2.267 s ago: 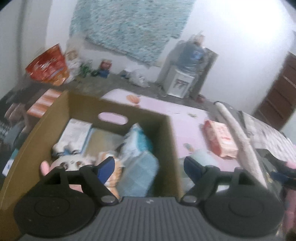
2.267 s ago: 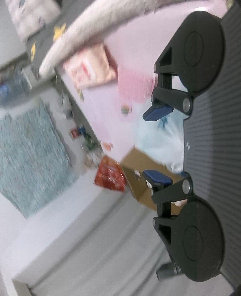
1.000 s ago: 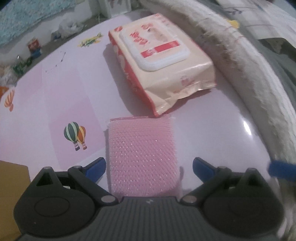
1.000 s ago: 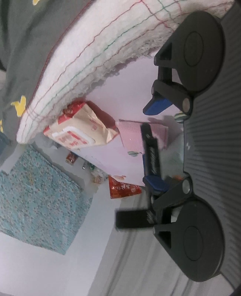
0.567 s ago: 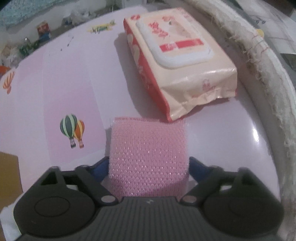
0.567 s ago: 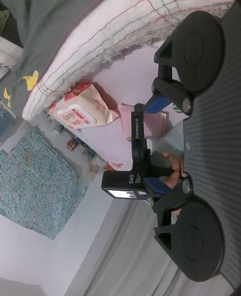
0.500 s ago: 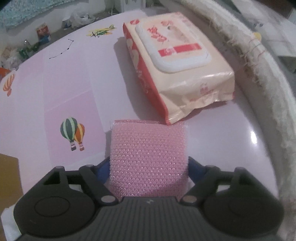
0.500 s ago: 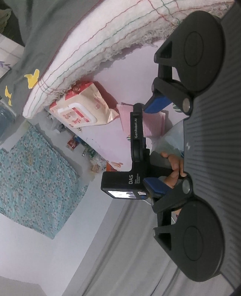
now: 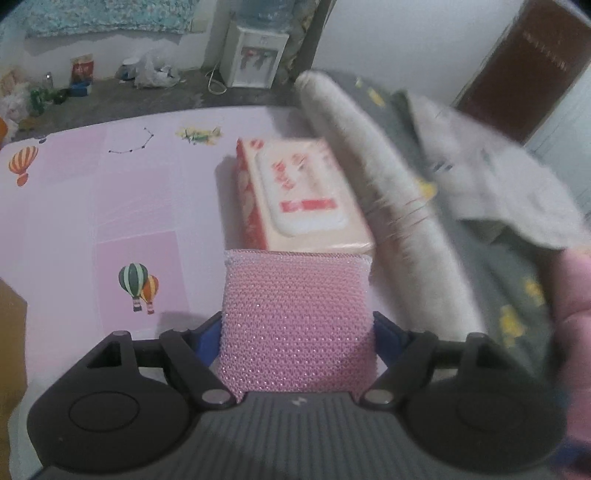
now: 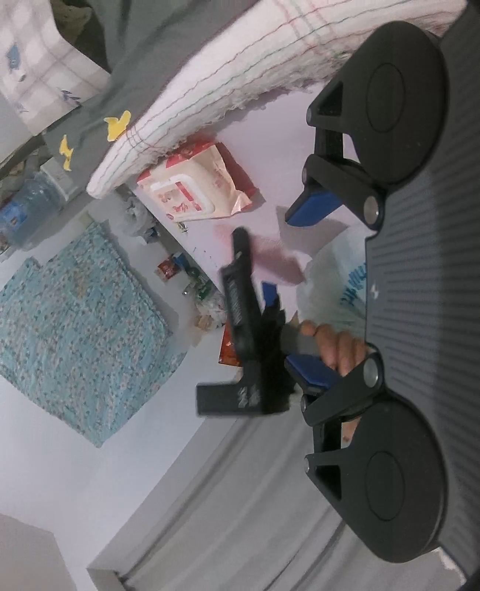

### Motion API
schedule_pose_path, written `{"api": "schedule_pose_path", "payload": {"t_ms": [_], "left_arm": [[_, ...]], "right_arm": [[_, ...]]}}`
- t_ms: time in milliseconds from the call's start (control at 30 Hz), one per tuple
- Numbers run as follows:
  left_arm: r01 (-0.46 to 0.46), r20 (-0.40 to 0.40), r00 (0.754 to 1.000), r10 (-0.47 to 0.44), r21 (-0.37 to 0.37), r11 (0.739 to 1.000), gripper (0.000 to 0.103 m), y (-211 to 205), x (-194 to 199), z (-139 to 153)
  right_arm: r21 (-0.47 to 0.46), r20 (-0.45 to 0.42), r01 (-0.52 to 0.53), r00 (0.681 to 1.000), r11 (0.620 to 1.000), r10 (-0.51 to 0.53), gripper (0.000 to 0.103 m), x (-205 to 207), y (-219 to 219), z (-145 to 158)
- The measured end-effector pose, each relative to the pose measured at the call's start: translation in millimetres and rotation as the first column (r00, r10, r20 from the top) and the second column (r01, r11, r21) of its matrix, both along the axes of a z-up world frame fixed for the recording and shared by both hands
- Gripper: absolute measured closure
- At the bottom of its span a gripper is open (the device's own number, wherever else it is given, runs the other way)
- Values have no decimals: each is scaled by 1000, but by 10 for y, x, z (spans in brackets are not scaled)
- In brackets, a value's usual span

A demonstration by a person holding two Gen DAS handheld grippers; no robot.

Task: Organize soft objects
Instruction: 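Carry the pink sponge into the cardboard box with the left tool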

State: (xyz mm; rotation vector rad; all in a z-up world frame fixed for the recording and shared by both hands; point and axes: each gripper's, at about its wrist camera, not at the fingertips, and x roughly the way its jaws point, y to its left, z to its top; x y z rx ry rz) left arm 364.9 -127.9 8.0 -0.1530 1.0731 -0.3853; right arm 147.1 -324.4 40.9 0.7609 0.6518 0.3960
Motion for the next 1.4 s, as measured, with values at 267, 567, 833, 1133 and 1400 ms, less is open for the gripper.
{"api": "schedule_pose_path", "payload": {"t_ms": [267,567,833,1133,1400], "left_arm": [[22,58,998,-16,-110,994,21,421,-570,602],[-82,187,978,94,-72,994,21,1617,-1716,1291],[-308,255,925,281,68,949,21,2729,-2510,1126],[-384,129,921,368,147,911,21,3617,-2404,546],[-303,77,953,294,290,908,21,3544,-2250,38]], "right_arm": [[-126,-47,36,998,991,-43,26,-767,153,-250],[-50,8,146,989,988,-146,24,-1725,49,-324],[-9,8,159,987,987,-159,24,-1867,48,-279],[11,-25,52,998,999,-52,23,-1639,500,-346],[-28,-37,2,999,1000,-3,23,-1552,758,-279]]}}
